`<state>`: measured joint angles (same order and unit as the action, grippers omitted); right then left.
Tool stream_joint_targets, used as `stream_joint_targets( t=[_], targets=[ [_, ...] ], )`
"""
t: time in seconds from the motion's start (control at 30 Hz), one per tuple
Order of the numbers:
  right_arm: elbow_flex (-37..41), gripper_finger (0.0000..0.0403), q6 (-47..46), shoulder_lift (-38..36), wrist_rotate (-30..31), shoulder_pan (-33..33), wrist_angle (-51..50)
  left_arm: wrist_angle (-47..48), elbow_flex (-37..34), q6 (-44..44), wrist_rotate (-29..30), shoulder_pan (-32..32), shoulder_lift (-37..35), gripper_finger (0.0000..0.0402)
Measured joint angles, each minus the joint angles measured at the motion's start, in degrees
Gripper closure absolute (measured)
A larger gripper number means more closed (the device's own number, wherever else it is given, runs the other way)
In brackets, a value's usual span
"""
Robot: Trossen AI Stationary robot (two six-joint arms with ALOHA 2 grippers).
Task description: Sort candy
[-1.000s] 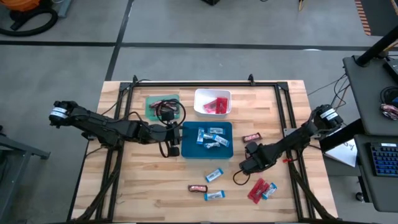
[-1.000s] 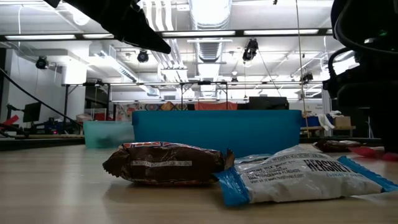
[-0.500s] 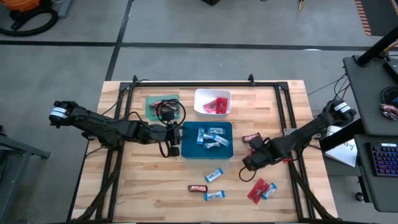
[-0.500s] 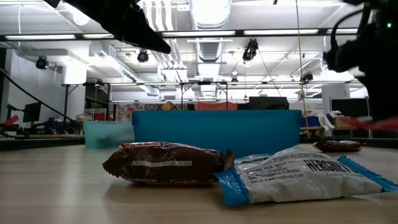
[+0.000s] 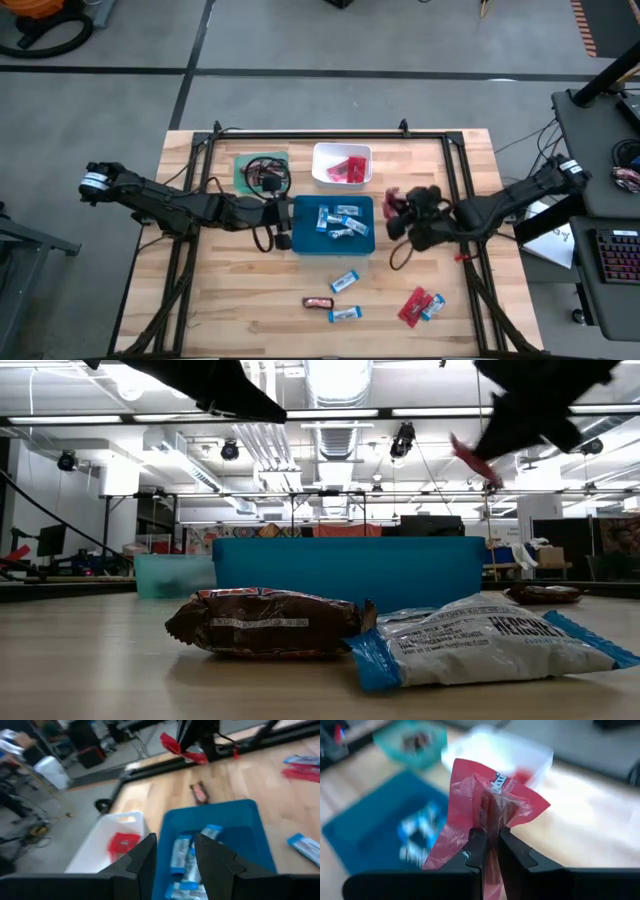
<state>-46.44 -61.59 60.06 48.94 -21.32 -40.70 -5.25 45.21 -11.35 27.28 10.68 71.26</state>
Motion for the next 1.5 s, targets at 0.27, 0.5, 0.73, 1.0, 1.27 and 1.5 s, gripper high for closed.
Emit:
stream_joint_targets(
  t=[0.27, 0.5, 0.73, 1.0, 1.27, 1.5],
  targets=[
    [0.0, 0.037, 28.3, 3.5, 3.7, 11.5, 24.4, -3.0, 0.0, -2.2, 8.8, -0.1, 0.0, 0.0284],
    [0.0, 0.037, 35.8, 8.8, 3.1, 21.7, 34.0, -1.1, 0.0, -1.6, 8.8, 0.0, 0.0, 0.0284],
    [0.0, 0.0369, 36.3, 16.4, 1.6, 29.2, 44.4, -0.7, 0.0, -1.5, 8.8, 0.0, 0.0, 0.0284],
    [0.0, 0.0369, 39.9, 23.2, -1.4, 33.0, 54.3, -0.7, 0.0, -1.5, 8.8, 0.0, 0.0, 0.0284],
    [0.0, 0.0357, 39.9, 26.7, -5.3, 35.2, 57.3, -0.7, 0.0, -1.6, 10.0, 0.0, 0.1, 0.0284],
    [0.0, 0.0277, 39.6, 27.2, -7.4, 36.0, 57.4, -0.7, 0.0, -1.6, 10.2, 0.0, 0.1, 0.0284]
  ],
)
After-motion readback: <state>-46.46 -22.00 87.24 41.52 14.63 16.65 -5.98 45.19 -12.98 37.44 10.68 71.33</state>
